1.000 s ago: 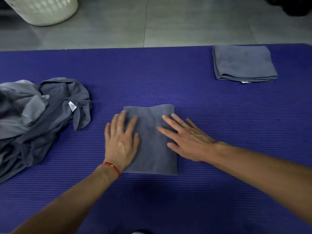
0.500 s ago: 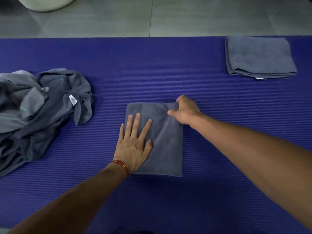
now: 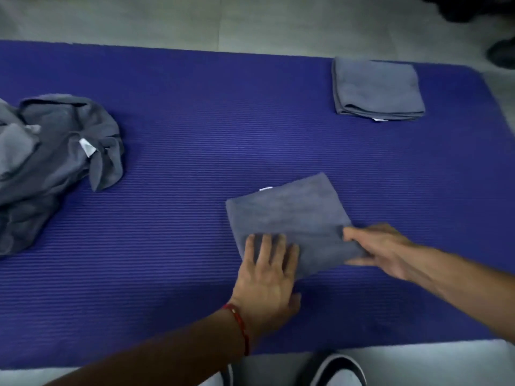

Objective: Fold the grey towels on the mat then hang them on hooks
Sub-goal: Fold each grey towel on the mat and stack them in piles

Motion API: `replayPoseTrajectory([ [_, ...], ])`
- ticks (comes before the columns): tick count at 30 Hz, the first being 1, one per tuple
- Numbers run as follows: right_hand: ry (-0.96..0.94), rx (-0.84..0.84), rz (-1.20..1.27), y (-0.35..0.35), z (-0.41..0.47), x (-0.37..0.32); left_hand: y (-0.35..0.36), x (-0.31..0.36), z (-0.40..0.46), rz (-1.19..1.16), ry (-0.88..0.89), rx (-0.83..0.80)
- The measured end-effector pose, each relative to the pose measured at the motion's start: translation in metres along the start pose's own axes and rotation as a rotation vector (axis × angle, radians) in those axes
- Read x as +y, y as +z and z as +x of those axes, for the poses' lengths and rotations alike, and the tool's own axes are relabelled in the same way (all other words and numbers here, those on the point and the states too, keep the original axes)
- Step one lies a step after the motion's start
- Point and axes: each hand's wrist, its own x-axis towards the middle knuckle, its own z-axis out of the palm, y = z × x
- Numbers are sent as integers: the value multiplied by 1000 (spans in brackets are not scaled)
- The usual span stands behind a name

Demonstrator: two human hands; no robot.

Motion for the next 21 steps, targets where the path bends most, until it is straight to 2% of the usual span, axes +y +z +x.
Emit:
replayPoseTrajectory([
  [2,70,-60,48,-15,-19,36,10,6,-11,79,52,-43],
  [4,-32,-32,-125,-20,-32,62,14,1,-15,94,76,-40],
  [6,-357,97,-684,-23,-39,73,16,-6,-16,127,116,-51],
  [7,-579,156,-944,-21,-44,72,17,-9,-16,156,149,-64],
  [8,-804,174,-1131,-16,-48,70,13,-10,-13,168,164,-111],
  [10,-1059,109,-1371,-4,-46,63,5,-13,-5,167,169,-206],
  [12,-1067,21,-1535,8,-41,53,-15,-14,3,99,188,-247],
  [14,-1099,-24,-1569,17,-36,44,-41,-19,10,-26,238,-259],
  [15,-1092,-71,-1551,20,-37,39,-48,-25,11,-58,253,-273],
  [17,-1008,-176,-1452,21,-46,23,-60,-37,10,-183,232,-467],
  [19,-868,-290,-1345,20,-50,11,-63,-49,2,-359,157,-480],
  [21,-811,-342,-1305,23,-50,4,-55,-61,-13,-418,68,-451],
])
